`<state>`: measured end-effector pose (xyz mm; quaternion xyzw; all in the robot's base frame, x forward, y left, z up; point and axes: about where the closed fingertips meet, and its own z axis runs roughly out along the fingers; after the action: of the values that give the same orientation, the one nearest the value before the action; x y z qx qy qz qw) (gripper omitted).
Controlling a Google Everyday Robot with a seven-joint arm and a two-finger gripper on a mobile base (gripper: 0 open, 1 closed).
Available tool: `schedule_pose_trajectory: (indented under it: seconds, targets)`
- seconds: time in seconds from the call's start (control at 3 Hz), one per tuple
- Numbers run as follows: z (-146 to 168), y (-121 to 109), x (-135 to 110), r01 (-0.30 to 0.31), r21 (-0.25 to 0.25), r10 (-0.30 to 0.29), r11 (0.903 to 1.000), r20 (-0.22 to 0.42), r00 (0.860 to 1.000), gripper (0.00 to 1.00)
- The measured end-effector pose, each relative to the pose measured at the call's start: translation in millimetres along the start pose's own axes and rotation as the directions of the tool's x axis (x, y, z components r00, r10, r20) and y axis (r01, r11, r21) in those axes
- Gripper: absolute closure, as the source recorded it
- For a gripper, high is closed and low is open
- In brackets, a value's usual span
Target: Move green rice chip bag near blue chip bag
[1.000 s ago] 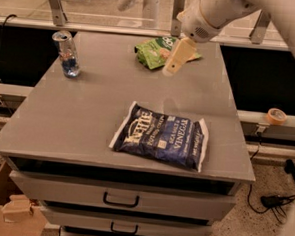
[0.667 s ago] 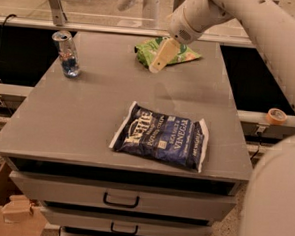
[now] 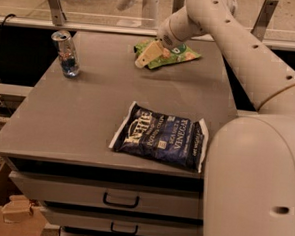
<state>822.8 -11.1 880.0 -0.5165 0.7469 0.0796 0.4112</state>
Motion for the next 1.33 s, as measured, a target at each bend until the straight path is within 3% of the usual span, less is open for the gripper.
schedule_pose_trajectory:
  seconds: [0.33, 0.67, 1.0, 1.33]
  targets:
    - [21, -22, 19, -0.132, 0.063, 0.133, 0.9893, -0.013, 0.991, 0.00]
    - [32, -28, 38, -0.238, 0.086, 0.242, 0.9674, -0.033, 0.970, 0.17]
    - [30, -28, 43, -0.287, 0.097, 0.292, 0.9531, -0.040, 0.956, 0.41]
    - [15, -24, 33, -0.251, 0.114, 0.256, 0.9612, -0.035, 0.966, 0.64]
